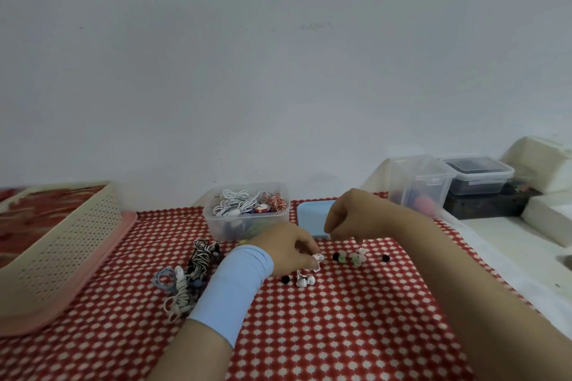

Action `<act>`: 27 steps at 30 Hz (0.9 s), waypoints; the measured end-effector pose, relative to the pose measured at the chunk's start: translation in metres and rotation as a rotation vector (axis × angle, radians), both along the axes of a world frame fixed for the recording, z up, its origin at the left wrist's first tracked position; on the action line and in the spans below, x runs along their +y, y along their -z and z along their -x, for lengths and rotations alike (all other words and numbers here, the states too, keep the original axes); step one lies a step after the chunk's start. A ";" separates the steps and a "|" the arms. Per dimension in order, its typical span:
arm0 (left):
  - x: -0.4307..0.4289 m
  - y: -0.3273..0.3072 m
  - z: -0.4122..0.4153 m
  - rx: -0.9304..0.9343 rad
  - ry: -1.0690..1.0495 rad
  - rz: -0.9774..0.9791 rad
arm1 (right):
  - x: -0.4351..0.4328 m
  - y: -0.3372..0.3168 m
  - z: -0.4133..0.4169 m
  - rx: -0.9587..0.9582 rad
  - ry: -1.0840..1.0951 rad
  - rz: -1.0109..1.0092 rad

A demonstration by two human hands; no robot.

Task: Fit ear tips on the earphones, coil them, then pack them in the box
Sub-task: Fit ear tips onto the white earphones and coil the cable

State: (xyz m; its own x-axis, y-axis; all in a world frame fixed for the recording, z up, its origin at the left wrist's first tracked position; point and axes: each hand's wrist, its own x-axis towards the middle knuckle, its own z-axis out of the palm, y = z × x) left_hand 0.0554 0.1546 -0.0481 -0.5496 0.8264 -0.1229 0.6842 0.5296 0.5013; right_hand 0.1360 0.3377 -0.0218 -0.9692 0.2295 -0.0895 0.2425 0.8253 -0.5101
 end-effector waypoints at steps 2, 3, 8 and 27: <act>0.000 0.004 0.003 -0.003 -0.027 -0.038 | -0.003 0.000 0.005 -0.030 -0.039 0.016; -0.001 0.006 0.007 -0.008 -0.039 -0.048 | -0.004 0.003 0.009 -0.052 -0.061 0.028; -0.012 0.004 0.019 -0.037 -0.104 -0.057 | -0.007 0.011 0.016 -0.056 -0.075 0.068; -0.021 -0.005 0.021 0.017 -0.109 0.017 | -0.016 0.013 0.015 0.014 -0.055 0.174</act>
State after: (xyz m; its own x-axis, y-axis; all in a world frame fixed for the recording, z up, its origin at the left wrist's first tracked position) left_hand 0.0346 0.1333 -0.0430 -0.6382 0.7594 -0.1262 0.6305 0.6097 0.4804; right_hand 0.1207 0.3217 -0.0349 -0.9813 0.1582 -0.1097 0.1912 0.7359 -0.6495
